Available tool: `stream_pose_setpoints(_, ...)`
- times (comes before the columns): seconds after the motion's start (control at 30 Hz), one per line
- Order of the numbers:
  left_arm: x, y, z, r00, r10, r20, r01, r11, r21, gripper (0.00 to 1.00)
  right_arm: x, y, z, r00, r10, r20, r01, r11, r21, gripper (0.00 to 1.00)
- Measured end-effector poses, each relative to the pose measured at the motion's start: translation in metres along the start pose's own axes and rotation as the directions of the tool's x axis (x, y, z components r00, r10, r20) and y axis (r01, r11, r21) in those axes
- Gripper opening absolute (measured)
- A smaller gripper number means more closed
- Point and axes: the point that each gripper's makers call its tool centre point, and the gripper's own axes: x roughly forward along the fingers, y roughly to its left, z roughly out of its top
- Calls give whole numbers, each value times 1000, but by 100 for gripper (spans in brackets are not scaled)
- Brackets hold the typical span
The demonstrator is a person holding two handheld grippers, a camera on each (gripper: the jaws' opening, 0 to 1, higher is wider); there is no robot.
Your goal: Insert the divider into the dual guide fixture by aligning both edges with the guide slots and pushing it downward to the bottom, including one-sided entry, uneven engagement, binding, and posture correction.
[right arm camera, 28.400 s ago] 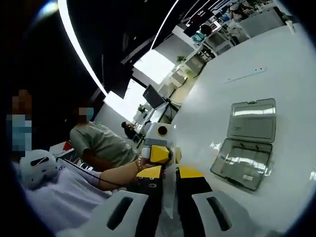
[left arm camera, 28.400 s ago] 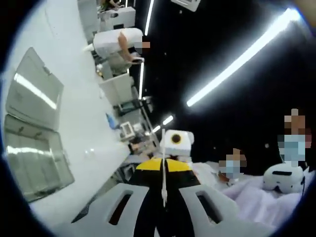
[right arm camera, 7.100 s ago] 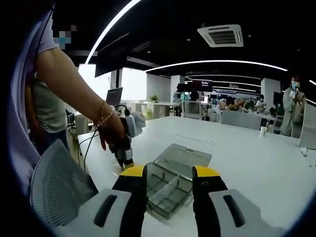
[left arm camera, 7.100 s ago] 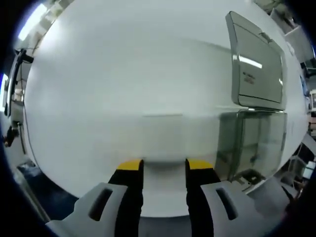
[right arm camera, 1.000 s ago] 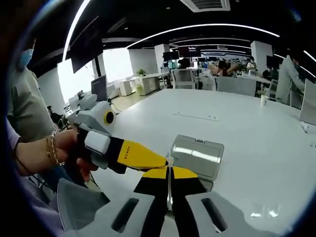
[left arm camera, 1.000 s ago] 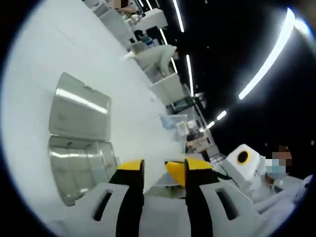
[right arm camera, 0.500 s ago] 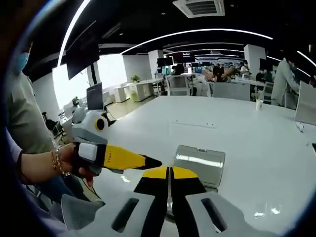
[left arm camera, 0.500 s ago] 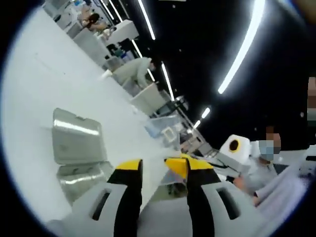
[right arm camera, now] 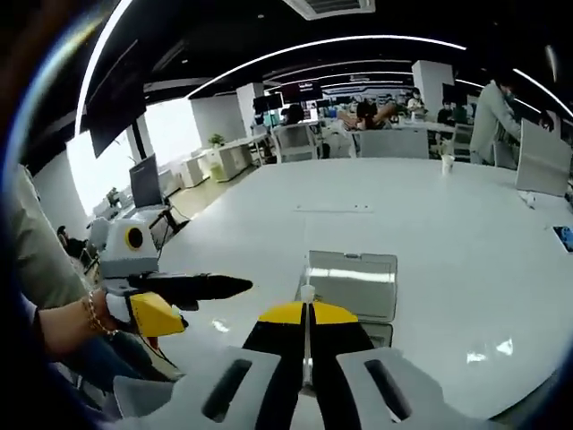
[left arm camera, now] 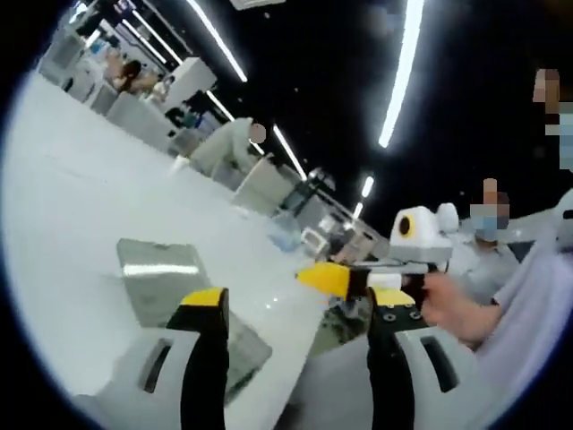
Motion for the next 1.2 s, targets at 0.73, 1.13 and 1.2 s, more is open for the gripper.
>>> stream_pose_setpoints(0.73,-35,27,-38,990,103,-98,-69,952,299,71,42,-4,-43,984,-72,-165,101,980,171,0)
stream_pose_setpoints(1.13,-42,30,-42,989,107,-102,-70,948,310,71,54,-9,-64,961,-102,-256,154,970,190,0)
stream_pose_setpoints(1.2,-42,29,-43,990,102,-101,-65,947,313,71,58,-8,-69,958,-100,-269,157,968,197,0)
